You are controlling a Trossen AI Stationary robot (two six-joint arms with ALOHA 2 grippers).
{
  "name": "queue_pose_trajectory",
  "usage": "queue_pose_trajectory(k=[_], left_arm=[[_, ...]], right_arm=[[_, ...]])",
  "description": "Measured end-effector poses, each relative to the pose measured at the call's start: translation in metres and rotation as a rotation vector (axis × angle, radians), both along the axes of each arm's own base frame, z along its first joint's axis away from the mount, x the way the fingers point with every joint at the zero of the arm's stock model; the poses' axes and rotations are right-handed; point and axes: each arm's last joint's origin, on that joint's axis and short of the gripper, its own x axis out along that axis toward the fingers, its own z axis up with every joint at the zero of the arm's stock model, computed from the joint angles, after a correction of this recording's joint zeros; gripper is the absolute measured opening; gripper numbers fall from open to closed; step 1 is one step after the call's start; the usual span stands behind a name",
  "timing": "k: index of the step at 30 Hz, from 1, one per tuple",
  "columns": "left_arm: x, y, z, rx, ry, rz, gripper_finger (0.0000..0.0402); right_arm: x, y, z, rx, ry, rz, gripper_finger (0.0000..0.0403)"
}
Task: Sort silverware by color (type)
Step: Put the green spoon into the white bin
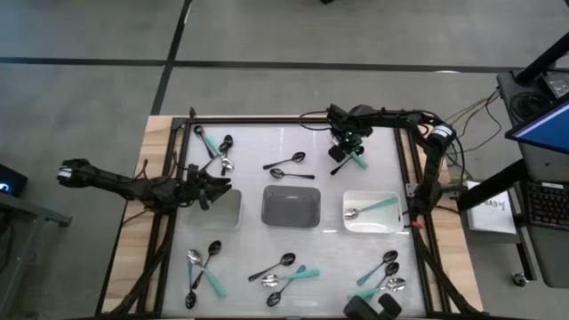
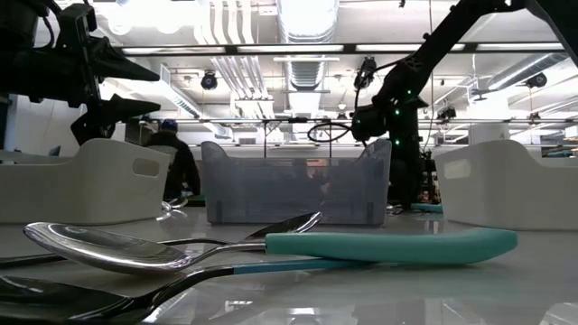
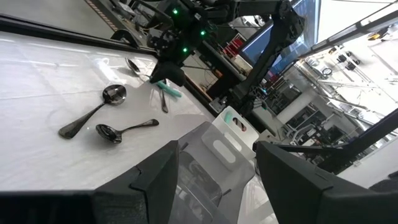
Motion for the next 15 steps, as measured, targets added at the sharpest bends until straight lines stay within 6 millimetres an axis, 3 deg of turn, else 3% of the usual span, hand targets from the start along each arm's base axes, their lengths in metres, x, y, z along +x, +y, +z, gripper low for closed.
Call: queue_pose_trajectory(k=[7, 11, 15], left_arm=[[0.0, 0.0, 0.0, 0.0, 0.0, 0.0, 0.0198], [0.0, 0.0, 0.0, 0.0, 0.0, 0.0, 0.0198], [0.0, 0.0, 0.0, 0.0, 0.0, 0.0, 0.0198]], right_arm=[[-0.007, 0.012, 0.048, -0.078, -0.117, 0.002, 0.0029], [-0.012, 0.043, 0.074, -0.115, -0.197, 0.044, 0.0029], [-0.016, 0.091, 0.079, -0.087, -0.252, 0.12, 0.0029]])
